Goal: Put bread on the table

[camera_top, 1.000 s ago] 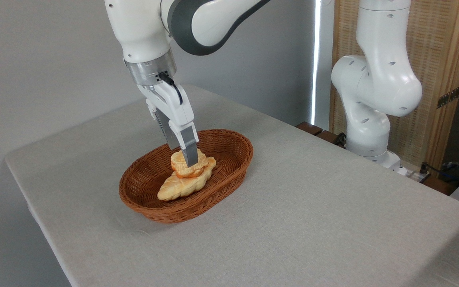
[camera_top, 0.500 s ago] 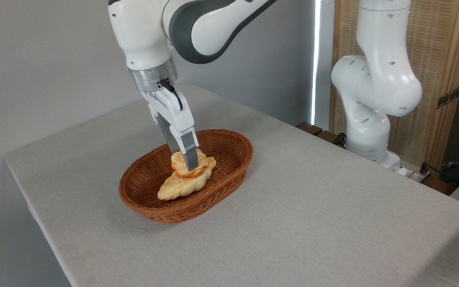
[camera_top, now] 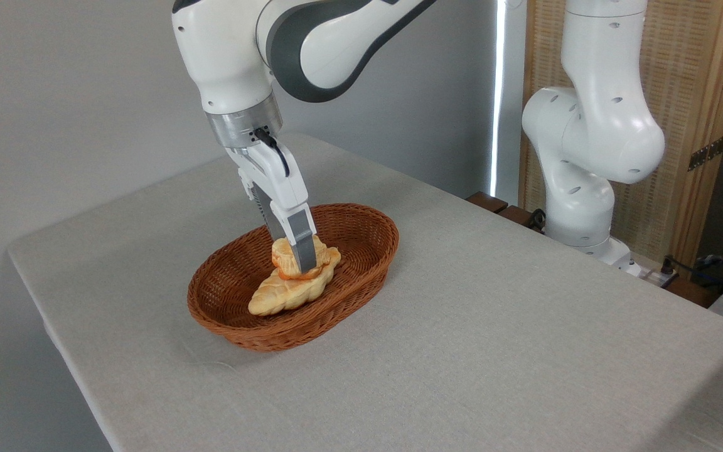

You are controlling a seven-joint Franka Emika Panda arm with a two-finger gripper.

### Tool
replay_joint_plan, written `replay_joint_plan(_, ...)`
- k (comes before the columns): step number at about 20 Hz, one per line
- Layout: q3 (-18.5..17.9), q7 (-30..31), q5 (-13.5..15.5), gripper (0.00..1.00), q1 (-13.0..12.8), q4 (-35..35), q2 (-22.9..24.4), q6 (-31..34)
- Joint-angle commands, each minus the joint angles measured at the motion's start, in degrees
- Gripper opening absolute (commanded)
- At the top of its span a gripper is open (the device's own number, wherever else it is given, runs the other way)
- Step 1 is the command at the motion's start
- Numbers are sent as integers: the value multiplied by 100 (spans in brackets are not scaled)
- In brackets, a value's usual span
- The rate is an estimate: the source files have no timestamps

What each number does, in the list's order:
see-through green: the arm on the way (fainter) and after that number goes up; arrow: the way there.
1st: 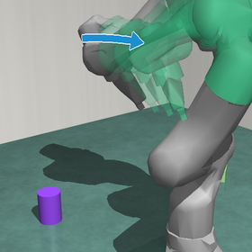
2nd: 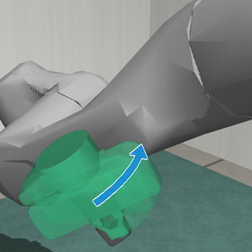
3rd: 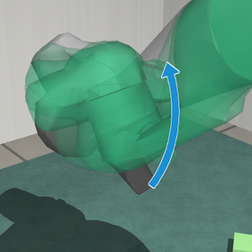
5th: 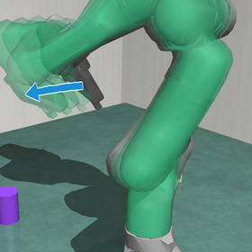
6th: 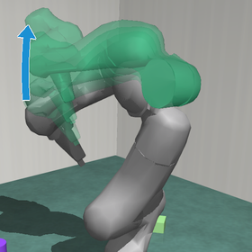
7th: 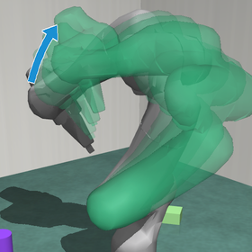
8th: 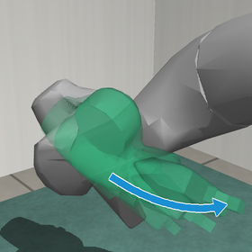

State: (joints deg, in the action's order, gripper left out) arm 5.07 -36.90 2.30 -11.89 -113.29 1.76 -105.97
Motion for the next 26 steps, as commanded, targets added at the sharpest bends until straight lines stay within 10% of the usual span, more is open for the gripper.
replay_joint_plan(1, 2, -19, -89, 86, -6, -88, 105, -29)
replay_joint_plan(6, 2, -55, -89, 50, -6, -88, 105, -29)
replay_joint_plan(26, 2, -55, -89, 35, 3, -88, 105, -21)
